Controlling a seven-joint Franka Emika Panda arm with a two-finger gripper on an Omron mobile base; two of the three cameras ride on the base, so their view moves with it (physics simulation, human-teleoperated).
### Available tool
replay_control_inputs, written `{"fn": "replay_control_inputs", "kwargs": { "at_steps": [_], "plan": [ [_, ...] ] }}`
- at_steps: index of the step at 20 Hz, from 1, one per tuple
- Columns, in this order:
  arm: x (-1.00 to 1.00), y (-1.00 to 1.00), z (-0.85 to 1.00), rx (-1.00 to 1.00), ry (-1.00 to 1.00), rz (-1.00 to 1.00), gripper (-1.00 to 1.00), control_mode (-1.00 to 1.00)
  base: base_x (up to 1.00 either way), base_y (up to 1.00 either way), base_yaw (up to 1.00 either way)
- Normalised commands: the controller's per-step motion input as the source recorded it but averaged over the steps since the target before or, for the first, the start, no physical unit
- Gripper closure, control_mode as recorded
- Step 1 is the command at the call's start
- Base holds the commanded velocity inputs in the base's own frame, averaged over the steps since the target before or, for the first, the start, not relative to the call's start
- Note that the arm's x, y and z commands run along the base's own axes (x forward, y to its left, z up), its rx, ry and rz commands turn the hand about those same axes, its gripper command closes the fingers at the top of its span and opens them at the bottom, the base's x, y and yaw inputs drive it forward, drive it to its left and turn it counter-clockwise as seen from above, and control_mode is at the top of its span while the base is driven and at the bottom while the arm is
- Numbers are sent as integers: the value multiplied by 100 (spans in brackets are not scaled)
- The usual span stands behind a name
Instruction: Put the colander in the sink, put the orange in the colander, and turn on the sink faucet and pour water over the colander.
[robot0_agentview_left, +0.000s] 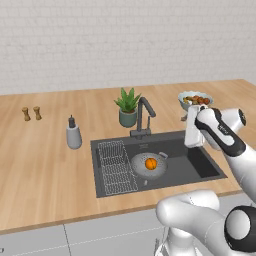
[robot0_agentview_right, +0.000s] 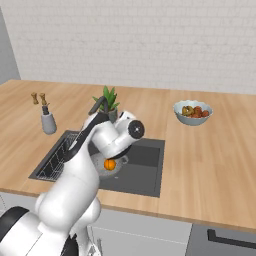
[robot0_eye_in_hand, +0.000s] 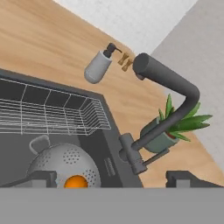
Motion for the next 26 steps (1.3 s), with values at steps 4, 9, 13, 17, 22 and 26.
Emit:
{"fn": "replay_control_inputs", "kwargs": {
  "at_steps": [4,9,13,17,22,26],
  "plan": [
    [14,0,-32,17,15,-9,-100,-100,0,0,0],
    [33,1,-31,20,15,-7,-100,-100,0,0,0],
    [38,2,-3,23,9,-3,-100,-100,0,0,0],
    [36,14,0,19,0,-3,-100,-100,0,0,0],
    [26,21,0,10,0,-3,-100,-100,0,0,0],
    [32,9,0,5,1,-3,-100,-100,0,0,0]
  ]
}}
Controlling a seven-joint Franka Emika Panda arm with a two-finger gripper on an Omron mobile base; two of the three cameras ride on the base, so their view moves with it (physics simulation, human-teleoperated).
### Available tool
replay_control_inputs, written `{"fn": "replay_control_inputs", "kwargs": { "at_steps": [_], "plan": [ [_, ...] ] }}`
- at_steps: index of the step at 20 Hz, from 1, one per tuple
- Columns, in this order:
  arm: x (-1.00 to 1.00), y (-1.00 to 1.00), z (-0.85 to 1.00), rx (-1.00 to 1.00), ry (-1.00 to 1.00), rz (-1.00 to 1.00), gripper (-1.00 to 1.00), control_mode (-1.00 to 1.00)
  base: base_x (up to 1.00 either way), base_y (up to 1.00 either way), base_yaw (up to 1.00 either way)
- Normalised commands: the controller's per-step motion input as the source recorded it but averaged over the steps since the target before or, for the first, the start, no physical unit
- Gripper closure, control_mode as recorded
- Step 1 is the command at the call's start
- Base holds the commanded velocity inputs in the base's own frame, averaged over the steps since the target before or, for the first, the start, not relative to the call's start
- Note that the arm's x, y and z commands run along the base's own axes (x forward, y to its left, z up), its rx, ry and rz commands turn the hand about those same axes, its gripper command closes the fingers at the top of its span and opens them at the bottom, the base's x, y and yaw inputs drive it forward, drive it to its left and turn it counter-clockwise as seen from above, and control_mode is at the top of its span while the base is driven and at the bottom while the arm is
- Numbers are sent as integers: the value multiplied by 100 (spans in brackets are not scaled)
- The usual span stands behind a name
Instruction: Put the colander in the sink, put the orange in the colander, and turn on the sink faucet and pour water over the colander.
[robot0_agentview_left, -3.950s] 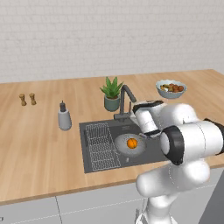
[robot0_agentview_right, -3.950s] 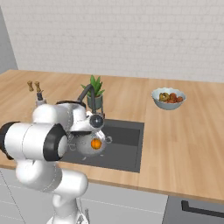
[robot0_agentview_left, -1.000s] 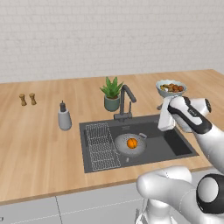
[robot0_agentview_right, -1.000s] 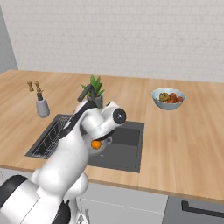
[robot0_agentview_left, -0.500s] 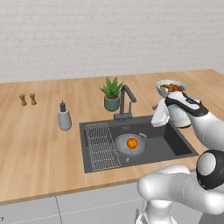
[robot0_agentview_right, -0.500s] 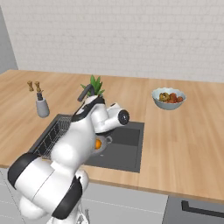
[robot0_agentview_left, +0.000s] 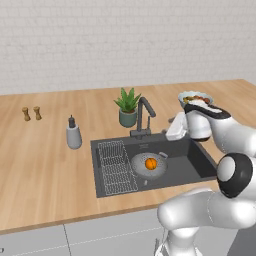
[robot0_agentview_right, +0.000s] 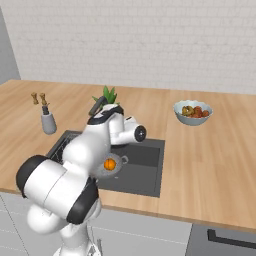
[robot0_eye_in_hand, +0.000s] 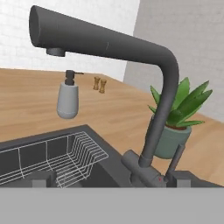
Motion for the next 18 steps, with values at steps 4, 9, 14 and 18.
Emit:
{"fn": "replay_control_inputs", "kwargs": {
  "at_steps": [4,9,14,18],
  "plan": [
    [34,4,0,5,1,-2,-100,-100,0,0,0],
    [32,3,-10,4,0,0,-100,-100,0,0,0],
    [28,6,-25,3,0,0,-100,-100,0,0,0],
    [30,6,-22,3,0,0,-100,-100,0,0,0]
  ]
}}
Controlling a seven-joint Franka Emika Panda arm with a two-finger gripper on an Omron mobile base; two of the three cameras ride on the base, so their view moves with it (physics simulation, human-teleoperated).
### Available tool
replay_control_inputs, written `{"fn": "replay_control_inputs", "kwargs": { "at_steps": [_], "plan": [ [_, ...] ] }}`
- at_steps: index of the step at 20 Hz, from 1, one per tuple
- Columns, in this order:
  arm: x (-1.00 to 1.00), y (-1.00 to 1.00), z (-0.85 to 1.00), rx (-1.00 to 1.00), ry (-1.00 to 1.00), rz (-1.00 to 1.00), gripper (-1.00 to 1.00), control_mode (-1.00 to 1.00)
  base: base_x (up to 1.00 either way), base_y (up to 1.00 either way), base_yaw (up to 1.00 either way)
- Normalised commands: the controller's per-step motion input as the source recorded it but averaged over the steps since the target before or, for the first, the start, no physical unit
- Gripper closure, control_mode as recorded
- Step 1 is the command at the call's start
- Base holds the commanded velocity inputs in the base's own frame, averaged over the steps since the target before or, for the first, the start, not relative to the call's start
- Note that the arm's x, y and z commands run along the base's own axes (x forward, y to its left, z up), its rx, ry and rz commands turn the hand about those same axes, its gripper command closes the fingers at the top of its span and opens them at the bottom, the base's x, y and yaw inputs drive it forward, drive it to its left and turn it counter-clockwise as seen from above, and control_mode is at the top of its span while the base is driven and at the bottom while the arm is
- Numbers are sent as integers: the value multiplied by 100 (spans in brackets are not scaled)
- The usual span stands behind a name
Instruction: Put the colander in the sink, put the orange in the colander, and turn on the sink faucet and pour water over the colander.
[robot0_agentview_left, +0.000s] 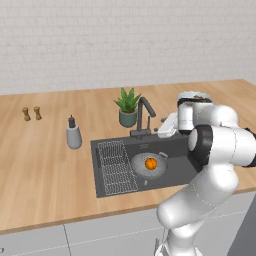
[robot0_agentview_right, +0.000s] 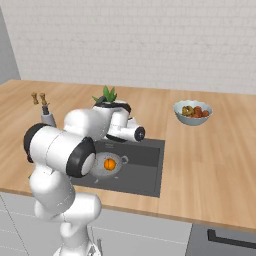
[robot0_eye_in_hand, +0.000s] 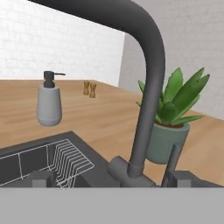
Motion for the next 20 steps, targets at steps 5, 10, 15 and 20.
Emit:
{"fn": "replay_control_inputs", "kwargs": {
  "at_steps": [5,10,15,20],
  "plan": [
    [29,3,-6,6,0,0,-100,-100,0,0,0],
    [34,1,-4,7,0,0,-100,-100,0,0,0],
    [38,1,-9,6,0,0,-100,-100,0,0,0],
    [39,6,-31,0,0,0,-100,-100,0,0,0]
  ]
}}
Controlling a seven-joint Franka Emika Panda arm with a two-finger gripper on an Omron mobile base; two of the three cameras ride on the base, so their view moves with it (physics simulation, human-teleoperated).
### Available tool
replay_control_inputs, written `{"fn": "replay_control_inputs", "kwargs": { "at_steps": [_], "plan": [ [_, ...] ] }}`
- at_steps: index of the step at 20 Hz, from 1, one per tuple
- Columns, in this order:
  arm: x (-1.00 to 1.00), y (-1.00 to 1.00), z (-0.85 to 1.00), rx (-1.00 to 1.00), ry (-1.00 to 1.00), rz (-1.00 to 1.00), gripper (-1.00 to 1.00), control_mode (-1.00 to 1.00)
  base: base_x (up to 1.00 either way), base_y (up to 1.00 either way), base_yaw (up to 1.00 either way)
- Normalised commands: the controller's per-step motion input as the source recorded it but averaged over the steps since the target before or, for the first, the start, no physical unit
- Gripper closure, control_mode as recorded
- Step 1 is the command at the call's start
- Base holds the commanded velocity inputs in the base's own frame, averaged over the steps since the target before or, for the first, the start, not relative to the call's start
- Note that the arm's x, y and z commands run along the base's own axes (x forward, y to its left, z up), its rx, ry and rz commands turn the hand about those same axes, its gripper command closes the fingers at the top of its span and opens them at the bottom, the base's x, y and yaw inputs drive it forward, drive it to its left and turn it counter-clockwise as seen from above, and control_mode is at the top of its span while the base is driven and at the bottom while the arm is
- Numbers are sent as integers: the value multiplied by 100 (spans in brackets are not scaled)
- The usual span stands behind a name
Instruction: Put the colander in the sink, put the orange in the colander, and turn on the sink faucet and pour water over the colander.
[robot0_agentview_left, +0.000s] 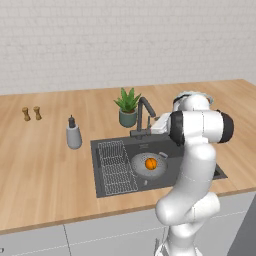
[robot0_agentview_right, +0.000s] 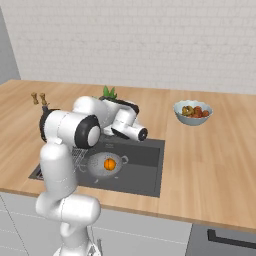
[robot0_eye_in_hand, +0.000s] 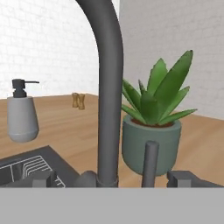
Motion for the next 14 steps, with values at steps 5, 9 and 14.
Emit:
{"fn": "replay_control_inputs", "kwargs": {
  "at_steps": [5,9,14],
  "plan": [
    [38,5,-36,0,0,0,-100,-100,0,0,0],
    [36,4,-28,1,0,0,-100,-100,0,0,0],
    [37,6,-16,2,0,0,-100,-100,0,0,0]
  ]
}}
